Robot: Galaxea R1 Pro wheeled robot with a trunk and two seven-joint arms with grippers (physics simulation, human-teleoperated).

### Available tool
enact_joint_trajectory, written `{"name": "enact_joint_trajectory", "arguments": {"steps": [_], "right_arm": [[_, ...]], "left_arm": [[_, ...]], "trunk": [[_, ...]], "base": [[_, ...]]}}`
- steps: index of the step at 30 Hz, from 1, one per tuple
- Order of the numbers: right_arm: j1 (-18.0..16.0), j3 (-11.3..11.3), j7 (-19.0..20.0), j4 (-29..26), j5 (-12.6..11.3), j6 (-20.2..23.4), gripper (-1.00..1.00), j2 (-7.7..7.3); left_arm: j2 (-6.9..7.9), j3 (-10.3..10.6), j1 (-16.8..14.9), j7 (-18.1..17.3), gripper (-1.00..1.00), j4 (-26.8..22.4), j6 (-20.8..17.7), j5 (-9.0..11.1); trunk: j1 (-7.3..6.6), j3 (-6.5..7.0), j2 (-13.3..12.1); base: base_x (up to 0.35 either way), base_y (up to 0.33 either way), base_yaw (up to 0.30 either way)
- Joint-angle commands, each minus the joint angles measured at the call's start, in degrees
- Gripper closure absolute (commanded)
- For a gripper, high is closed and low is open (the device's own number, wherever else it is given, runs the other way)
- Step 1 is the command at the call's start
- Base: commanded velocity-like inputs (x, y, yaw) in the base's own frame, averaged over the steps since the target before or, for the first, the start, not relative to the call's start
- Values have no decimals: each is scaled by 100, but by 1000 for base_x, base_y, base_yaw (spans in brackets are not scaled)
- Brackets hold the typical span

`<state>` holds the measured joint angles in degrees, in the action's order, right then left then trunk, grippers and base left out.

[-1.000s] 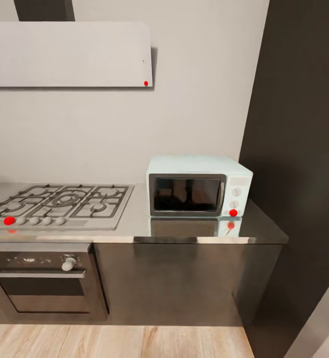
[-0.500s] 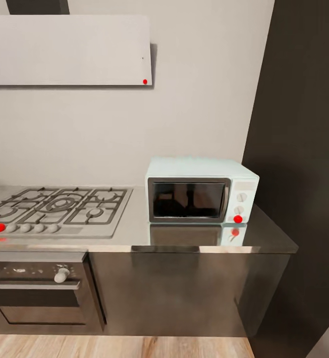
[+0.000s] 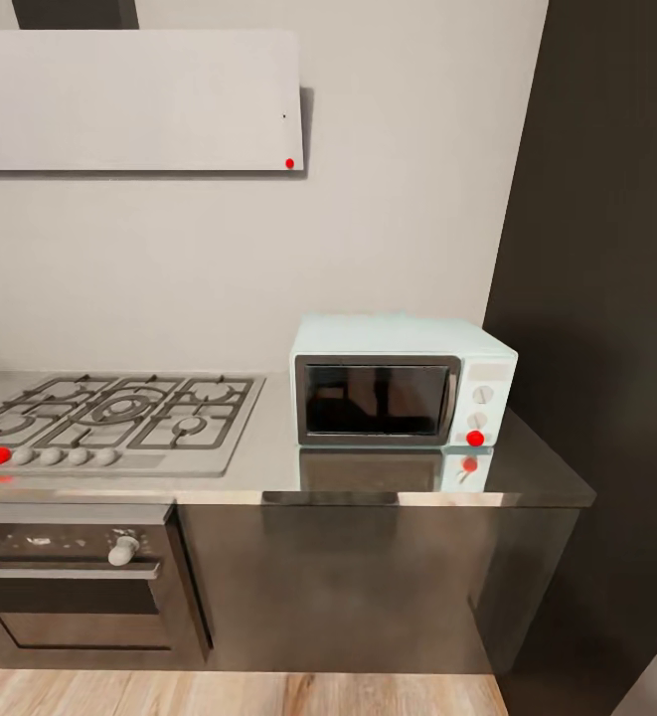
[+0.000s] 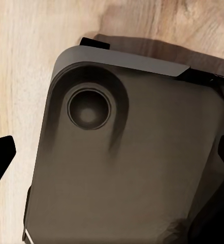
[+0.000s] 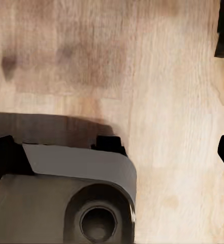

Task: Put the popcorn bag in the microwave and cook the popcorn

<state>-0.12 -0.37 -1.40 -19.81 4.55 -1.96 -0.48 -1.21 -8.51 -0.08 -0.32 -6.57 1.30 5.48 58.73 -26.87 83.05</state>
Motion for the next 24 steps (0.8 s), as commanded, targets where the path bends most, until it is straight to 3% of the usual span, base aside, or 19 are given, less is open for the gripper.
{"name": "enact_joint_trajectory", "arguments": {"steps": [1,7,9,11,12,14,18,24], "right_arm": [[3,-3,-14,-397,45,249,-100,7],[3,1,-4,-3971,-10,2871,-100,19],[3,1,0,-4781,-12,3494,-100,17],[-63,48,5,-6136,-8,4621,-100,21],[-158,110,7,-6472,-3,4973,-100,21],[-445,183,8,-6708,-19,5375,-100,26],[-1531,233,1,-6853,-63,6196,-100,72],[-3042,239,0,-6870,-69,6196,-100,234]], "left_arm": [[-2,-11,-1,-3,-100,-2,11,58],[-2,-11,-1,10,-100,-8,10,58],[-2,-11,-1,13,-100,-10,10,58],[-2,-11,-1,14,-100,-10,10,59],[-2,-11,-1,14,-100,-10,10,61],[-2,-11,-1,19,-100,-9,10,63],[-2,-11,-1,23,-100,-11,10,66],[-2,-11,-1,23,-100,-11,10,61]], "trunk": [[0,-6,3],[0,-6,3],[0,-6,3],[0,-6,3],[0,-6,3],[0,-6,3],[0,-6,3],[0,-6,3]], "base": [[0,0,0],[0,0,0],[0,0,0],[0,0,0],[0,0,0],[0,0,0],[0,0,0],[0,0,0]]}}
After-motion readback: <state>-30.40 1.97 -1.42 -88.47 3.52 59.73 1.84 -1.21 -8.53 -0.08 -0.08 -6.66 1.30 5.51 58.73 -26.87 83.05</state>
